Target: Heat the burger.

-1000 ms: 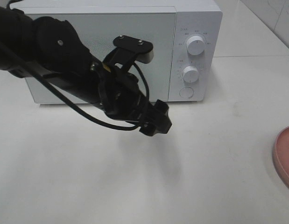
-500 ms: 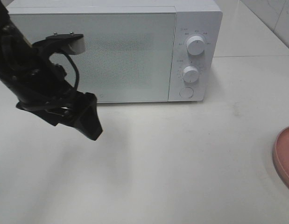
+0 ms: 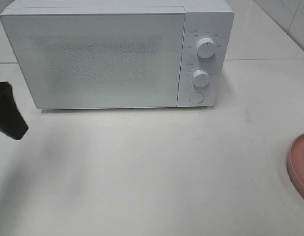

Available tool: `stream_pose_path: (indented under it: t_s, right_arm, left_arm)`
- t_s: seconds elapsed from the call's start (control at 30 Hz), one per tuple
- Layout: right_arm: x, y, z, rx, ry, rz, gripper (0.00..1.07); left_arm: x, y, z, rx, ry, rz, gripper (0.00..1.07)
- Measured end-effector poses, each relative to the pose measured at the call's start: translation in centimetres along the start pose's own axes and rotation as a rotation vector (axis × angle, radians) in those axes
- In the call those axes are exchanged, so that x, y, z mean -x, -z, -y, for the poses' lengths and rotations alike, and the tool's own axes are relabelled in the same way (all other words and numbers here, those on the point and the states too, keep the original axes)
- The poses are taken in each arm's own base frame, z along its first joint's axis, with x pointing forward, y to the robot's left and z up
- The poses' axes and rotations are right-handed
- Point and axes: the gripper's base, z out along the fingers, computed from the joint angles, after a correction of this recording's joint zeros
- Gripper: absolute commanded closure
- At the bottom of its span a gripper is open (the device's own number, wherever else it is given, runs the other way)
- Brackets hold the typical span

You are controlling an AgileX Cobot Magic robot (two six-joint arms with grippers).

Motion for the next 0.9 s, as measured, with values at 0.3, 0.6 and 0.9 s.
stream_pose_path:
  t_s: [0.3,0.6,0.9]
  right_arm:
    - [0.0,0.0,0.0,0.000,0.000,0.000,0.32]
    - [0.0,0.0,0.0,0.000,0.000,0.000,0.32]
    - [0.0,0.0,0.0,0.000,0.000,0.000,0.32]
  left_arm:
    - [-5.1,2.1,-1.7,0.066,0.144,0.082,0.05]
    - [-10.5,2.7,-0.9,0.214,0.171,0.165,0.05]
    - [-14.3,3.0,-0.2,0.321,0.132,0.375,0.05]
